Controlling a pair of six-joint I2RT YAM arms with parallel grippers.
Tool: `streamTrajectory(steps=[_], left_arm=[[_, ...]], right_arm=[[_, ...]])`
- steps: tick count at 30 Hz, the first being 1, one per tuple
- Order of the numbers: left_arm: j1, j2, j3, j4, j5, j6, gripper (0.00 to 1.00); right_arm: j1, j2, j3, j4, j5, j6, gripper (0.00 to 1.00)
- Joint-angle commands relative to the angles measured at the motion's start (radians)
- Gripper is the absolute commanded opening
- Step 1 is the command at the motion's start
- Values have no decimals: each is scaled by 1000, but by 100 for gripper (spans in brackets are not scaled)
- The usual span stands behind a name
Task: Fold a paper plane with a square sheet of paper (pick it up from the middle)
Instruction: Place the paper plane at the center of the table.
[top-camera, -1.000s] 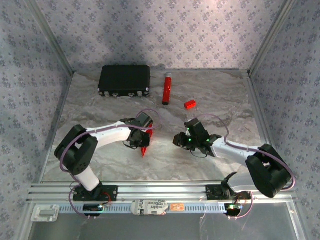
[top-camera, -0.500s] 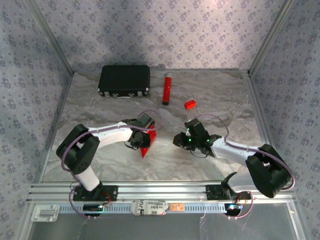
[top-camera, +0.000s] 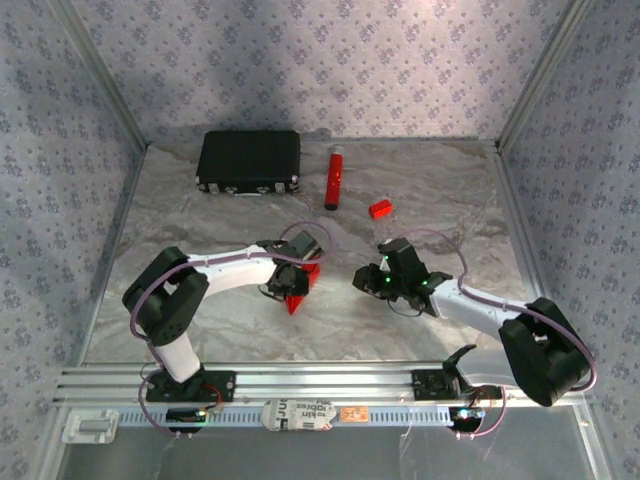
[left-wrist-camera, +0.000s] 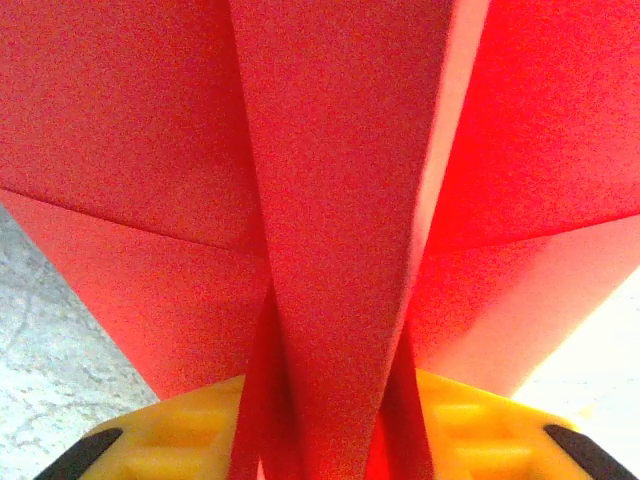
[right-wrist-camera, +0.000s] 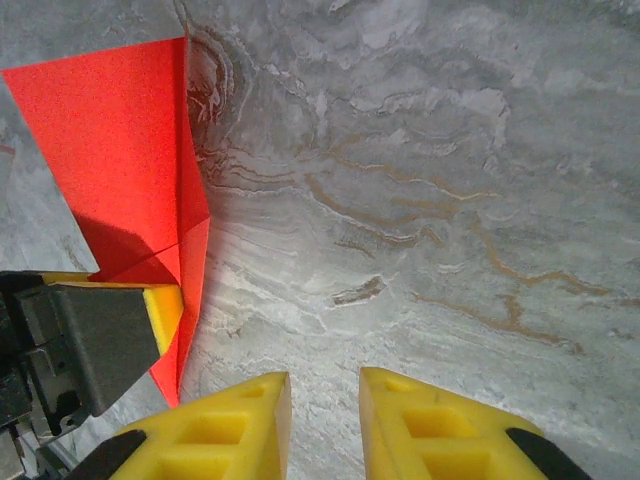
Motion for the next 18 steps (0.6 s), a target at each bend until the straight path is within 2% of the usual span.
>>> streamTrajectory(steps=[1, 9, 18], left_arm=[[-16, 64, -21, 30, 36, -81, 36], [-21, 68, -11, 17, 35, -99, 42], [-30, 57, 28, -5, 36, -82, 43]], right_arm=[[-8, -19, -20, -3, -30, -28, 26], [-10, -36, -49, 10, -34, -22, 26], [-12, -54, -49, -4, -27, -22, 27]])
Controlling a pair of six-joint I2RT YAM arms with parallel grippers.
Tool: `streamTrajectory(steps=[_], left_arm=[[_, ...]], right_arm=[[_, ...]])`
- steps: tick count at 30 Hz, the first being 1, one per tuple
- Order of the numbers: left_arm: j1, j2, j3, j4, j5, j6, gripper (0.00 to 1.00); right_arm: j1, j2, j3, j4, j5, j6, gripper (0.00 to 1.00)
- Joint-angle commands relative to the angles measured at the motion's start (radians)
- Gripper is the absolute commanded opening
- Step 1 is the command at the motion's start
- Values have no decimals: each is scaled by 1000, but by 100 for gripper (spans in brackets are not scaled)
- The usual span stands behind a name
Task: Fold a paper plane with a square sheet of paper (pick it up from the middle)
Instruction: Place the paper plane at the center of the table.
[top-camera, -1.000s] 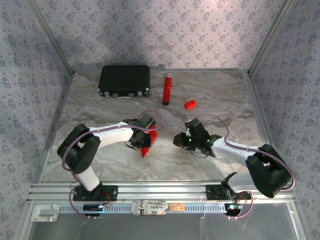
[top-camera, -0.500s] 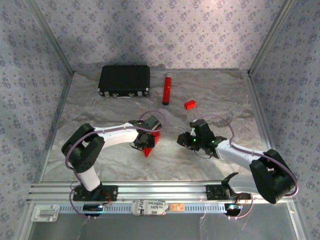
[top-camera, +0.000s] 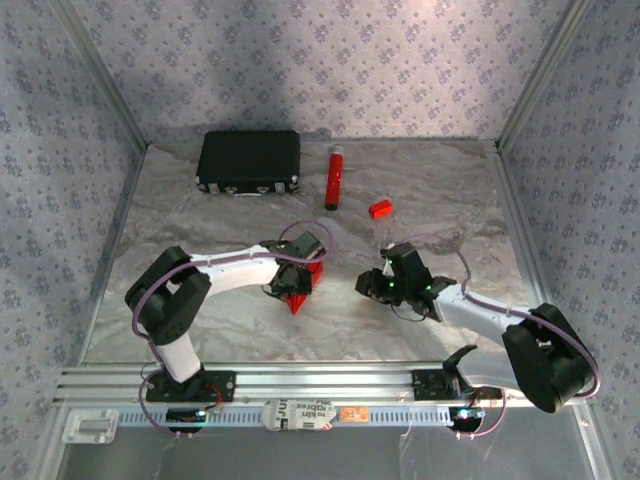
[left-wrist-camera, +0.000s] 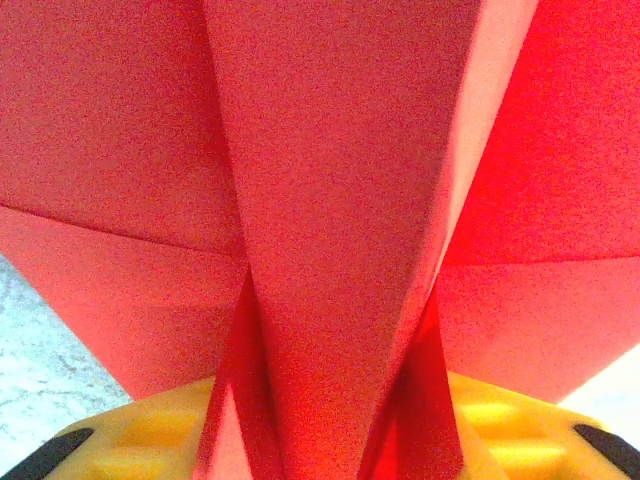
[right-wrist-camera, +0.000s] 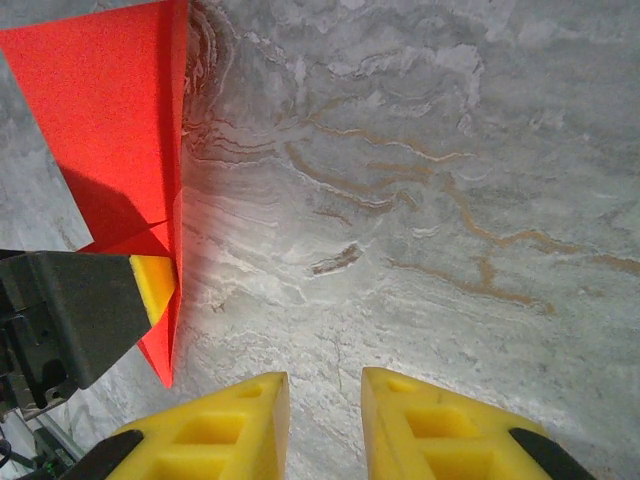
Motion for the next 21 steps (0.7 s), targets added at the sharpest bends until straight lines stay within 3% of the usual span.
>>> streamTrajectory(steps=[1, 21], left_arm=[[-16, 40, 9, -4, 45, -5, 43], [-8, -78, 55, -66, 13, -14, 44]], right_arm=[[-5, -19, -3, -10, -3, -15, 27], [-16, -16, 23, -57, 7, -27, 28]])
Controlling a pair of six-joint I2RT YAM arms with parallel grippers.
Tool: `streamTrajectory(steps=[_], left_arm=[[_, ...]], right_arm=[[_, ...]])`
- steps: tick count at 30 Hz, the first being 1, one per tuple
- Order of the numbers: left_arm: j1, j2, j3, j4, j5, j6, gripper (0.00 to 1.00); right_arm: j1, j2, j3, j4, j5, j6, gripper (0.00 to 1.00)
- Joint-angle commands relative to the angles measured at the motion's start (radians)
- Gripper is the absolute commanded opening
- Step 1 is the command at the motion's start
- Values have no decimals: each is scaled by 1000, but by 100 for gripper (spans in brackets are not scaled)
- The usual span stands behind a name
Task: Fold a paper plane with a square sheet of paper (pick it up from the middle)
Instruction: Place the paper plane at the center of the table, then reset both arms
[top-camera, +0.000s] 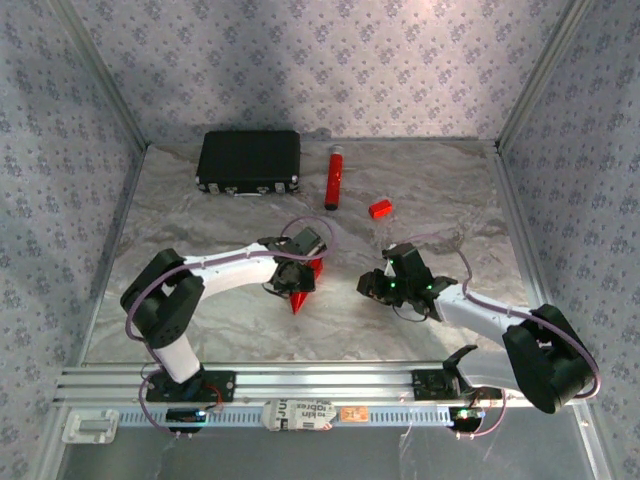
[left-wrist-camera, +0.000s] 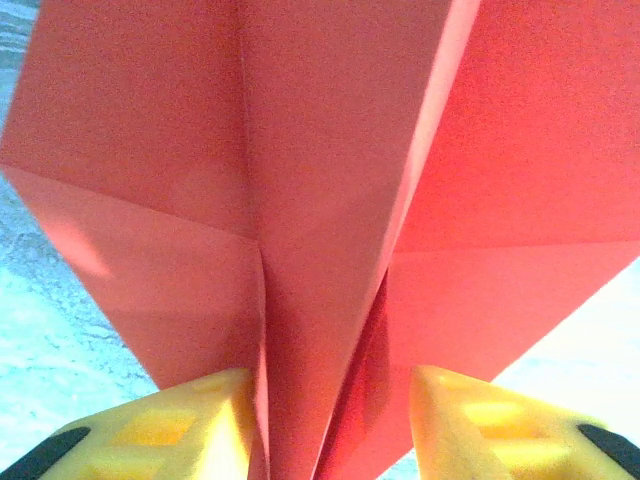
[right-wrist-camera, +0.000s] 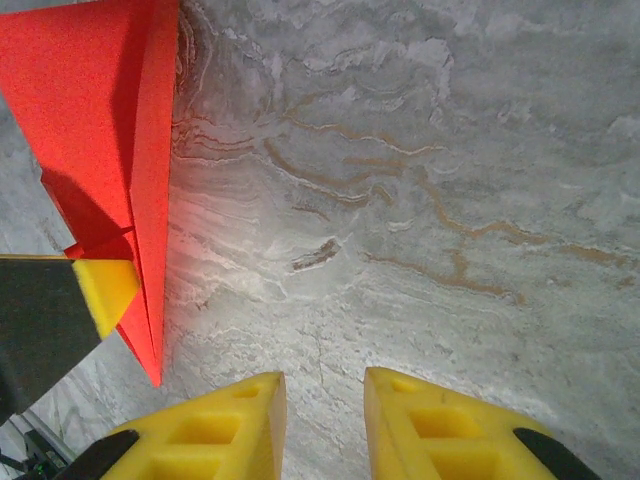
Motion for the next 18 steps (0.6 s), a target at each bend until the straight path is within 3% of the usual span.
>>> streamTrajectory(steps=[1, 12, 18], left_arm=[[-2, -44, 23, -38, -6, -13, 45], [25, -190, -24, 13, -34, 46, 51], [146, -353, -121, 63, -69, 125, 59]], right_arm=[[-6, -14, 23, -28, 7, -18, 28], [-9, -35, 51, -72, 43, -41, 30], [-62, -166, 104, -231, 201, -132, 47]])
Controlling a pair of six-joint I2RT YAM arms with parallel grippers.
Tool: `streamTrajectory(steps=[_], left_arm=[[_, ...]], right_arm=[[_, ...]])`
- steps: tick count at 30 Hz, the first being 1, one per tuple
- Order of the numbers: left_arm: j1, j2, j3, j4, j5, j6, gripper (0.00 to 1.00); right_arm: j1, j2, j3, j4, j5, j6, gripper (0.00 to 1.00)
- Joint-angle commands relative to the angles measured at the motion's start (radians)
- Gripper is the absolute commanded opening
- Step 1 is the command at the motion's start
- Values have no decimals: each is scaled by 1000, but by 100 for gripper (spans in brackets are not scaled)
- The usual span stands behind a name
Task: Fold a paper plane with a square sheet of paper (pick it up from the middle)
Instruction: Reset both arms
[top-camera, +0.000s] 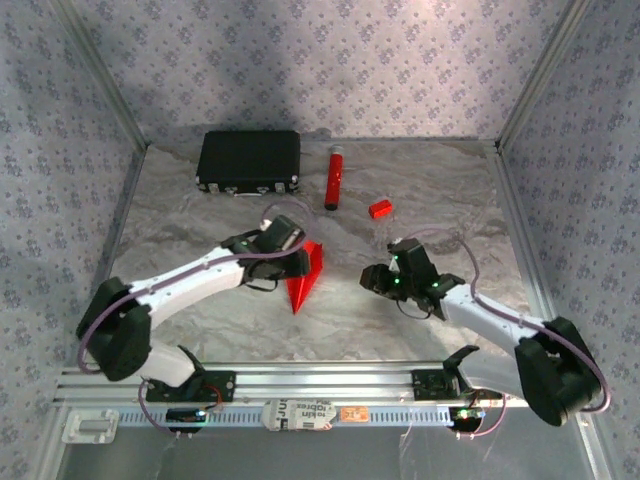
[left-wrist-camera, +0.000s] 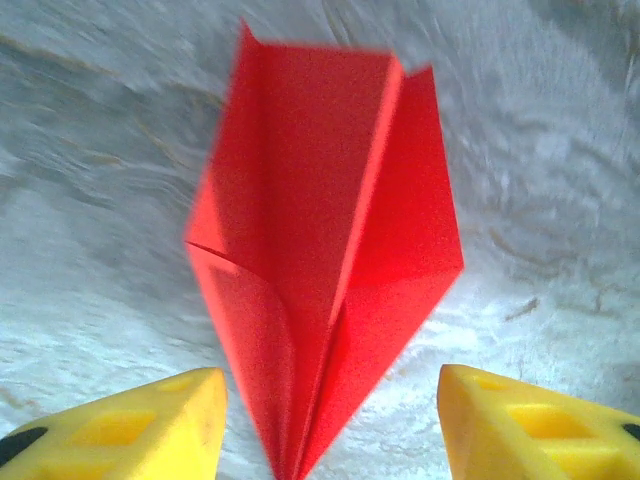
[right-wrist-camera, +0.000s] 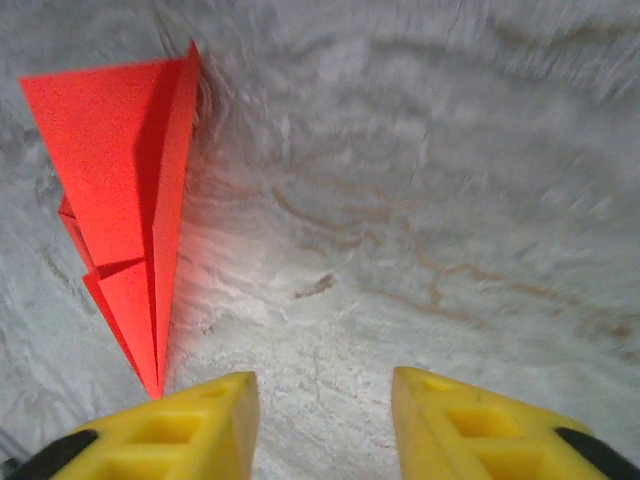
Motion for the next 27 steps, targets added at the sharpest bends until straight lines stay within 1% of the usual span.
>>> streamTrajectory(steps=[1, 2, 4, 6, 8, 10, 11, 13, 15, 16, 20, 22, 24, 25, 26, 27], left_arm=[[88, -83, -62, 21, -47, 76, 61], [117, -109, -76, 24, -47, 91, 62], [176, -155, -107, 36, -53, 131, 68], [222, -190, -134, 53, -71, 174, 74], [271, -213, -153, 73, -100, 220, 81], [322, -214, -174, 108, -127, 265, 95], [348, -209, -176, 114, -133, 279, 98], [402, -187, -174, 135, -150, 303, 100], [449, -160, -175, 174, -178, 326, 100], [473, -140, -177, 203, -193, 336, 100], [552, -85, -193, 309, -251, 356, 100], [583, -81, -222, 373, -273, 371, 100], [596, -82, -247, 425, -313, 414, 100], [607, -82, -249, 432, -337, 422, 100], [624, -84, -245, 425, -331, 426, 99], [637, -84, -252, 446, -334, 446, 100]], right_arm=[[-49, -89, 62, -137, 143, -90, 51], [-67, -108, 68, -152, 161, -109, 55], [-116, -140, 85, -187, 188, -141, 64], [-153, -155, 99, -206, 235, -171, 69], [-187, -157, 128, -221, 332, -192, 71], [-209, -146, 149, -227, 465, -233, 74], [-217, -136, 153, -210, 527, -264, 76], [-232, -91, 143, -123, 636, -387, 79], [-242, -22, 123, 3, 709, -519, 84], [-252, 27, 119, 55, 743, -572, 85], [-303, 222, 149, 174, 775, -699, 85], [-317, 288, 104, 343, 764, -775, 84], [-344, 335, 51, 517, 683, -810, 84], [-357, 346, 53, 564, 646, -848, 83], [-367, 351, 57, 555, 592, -860, 82], [-379, 361, 37, 617, 549, -899, 82]])
